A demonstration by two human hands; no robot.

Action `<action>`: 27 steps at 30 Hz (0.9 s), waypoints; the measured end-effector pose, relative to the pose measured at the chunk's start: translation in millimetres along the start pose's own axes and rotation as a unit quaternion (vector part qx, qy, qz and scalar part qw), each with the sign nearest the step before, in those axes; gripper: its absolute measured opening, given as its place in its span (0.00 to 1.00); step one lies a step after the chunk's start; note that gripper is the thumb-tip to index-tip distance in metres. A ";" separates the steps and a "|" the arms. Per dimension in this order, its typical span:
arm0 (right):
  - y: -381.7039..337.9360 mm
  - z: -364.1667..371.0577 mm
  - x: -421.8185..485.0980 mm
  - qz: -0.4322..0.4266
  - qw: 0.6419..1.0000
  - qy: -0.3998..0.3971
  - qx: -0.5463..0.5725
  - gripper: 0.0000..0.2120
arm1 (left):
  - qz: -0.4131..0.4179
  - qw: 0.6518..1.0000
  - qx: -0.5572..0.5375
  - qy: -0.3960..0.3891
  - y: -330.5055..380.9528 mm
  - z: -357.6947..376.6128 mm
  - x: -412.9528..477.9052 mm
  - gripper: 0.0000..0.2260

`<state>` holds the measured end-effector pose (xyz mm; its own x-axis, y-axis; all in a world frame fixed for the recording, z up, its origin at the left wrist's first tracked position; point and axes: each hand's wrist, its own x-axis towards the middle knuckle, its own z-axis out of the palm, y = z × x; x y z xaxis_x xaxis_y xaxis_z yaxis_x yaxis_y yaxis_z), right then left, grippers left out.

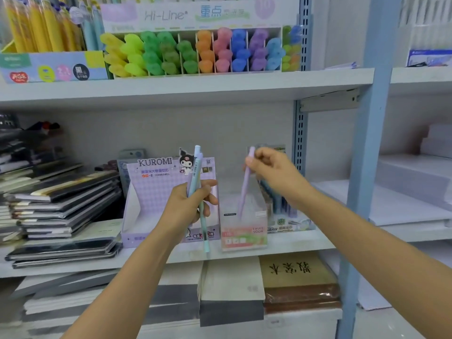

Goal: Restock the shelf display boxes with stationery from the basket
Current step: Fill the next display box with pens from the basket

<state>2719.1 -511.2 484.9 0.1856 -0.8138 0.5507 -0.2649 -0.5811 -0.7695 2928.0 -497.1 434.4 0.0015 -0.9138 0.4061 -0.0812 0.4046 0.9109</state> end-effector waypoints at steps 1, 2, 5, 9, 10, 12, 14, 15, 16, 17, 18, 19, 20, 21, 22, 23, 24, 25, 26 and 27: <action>-1.3 -2.6 10.3 0.001 0.999 0.031 0.024 0.11 | -0.004 1.000 0.000 -0.001 0.5 -1.6 1.8 0.09; -1.9 -4.4 19.9 0.003 0.997 0.054 0.048 0.10 | -0.004 1.000 -0.004 -0.004 1.4 -3.5 3.5 0.09; 3.4 -0.6 42.7 0.002 0.996 0.073 0.045 0.07 | 0.022 1.000 -0.019 -0.004 6.3 -10.9 7.9 0.10; 19.9 21.4 53.3 -0.016 0.998 0.022 -0.062 0.07 | 0.043 0.999 -0.005 0.000 8.1 -14.4 14.7 0.09; 24.2 26.6 53.8 -0.029 0.995 0.007 -0.094 0.06 | 0.041 0.999 -0.005 -0.001 7.0 -14.1 16.0 0.09; 30.5 33.4 56.1 -0.055 0.987 -0.019 -0.152 0.06 | 0.034 0.999 -0.009 -0.002 3.8 -14.0 18.8 0.09; 33.8 35.1 59.5 -0.067 0.979 -0.039 -0.187 0.05 | 0.025 1.000 -0.016 -0.001 0.4 -15.0 21.0 0.10; 34.6 34.4 61.4 -0.071 0.977 -0.050 -0.197 0.05 | 0.023 1.000 -0.020 -0.002 -0.8 -15.6 21.9 0.10; 35.1 33.5 63.1 -0.076 0.974 -0.063 -0.204 0.04 | 0.024 0.999 -0.025 -0.006 -1.9 -16.2 22.6 0.10; 35.6 31.9 64.3 -0.081 0.972 -0.075 -0.209 0.04 | 0.026 0.999 -0.030 -0.010 -2.8 -16.7 23.1 0.10; 36.0 30.1 65.1 -0.083 0.970 -0.085 -0.211 0.05 | 0.029 0.999 -0.034 -0.011 -3.2 -16.8 23.6 0.10; 36.7 28.2 65.7 -0.083 0.969 -0.094 -0.211 0.05 | 0.032 0.999 -0.037 -0.011 -3.4 -16.9 23.9 0.10; 37.5 26.7 66.2 -0.083 0.969 -0.099 -0.210 0.05 | 0.032 0.999 -0.040 -0.011 -3.4 -16.6 24.3 0.10; 38.5 25.8 66.6 -0.081 0.970 -0.101 -0.207 0.05 | 0.032 0.999 -0.041 -0.011 -3.3 -16.0 24.6 0.10; 39.1 25.7 66.9 -0.080 0.971 -0.100 -0.203 0.05 | 0.030 0.999 -0.041 -0.012 -3.2 -15.4 24.9 0.10; 39.9 26.3 67.3 -0.080 0.972 -0.098 -0.199 0.04 | 0.027 0.999 -0.041 -0.014 -2.9 -14.6 25.0 0.11; 40.3 27.7 67.4 -0.080 0.973 -0.099 -0.194 0.04 | 0.024 0.999 -0.041 -0.014 -2.6 -13.8 24.9 0.11; 40.4 29.7 67.2 -0.081 0.973 -0.099 -0.191 0.04 | 0.019 0.999 -0.040 -0.014 -2.5 -13.1 24.9 0.11; 40.1 31.7 67.4 -0.085 0.973 -0.096 -0.192 0.06 | 0.015 0.999 -0.040 -0.013 -2.4 -12.6 24.9 0.10; 40.4 33.2 68.2 -0.092 0.973 -0.089 -0.194 0.09 | 0.010 0.999 -0.042 -0.011 -2.2 -12.3 25.1 0.10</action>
<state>2752.4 -590.2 480.7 0.4154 -0.7036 0.5766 -0.5421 -0.7005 -0.4642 2940.5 -520.5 443.5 -0.0213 -0.9060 0.4227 0.0027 0.4228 0.9062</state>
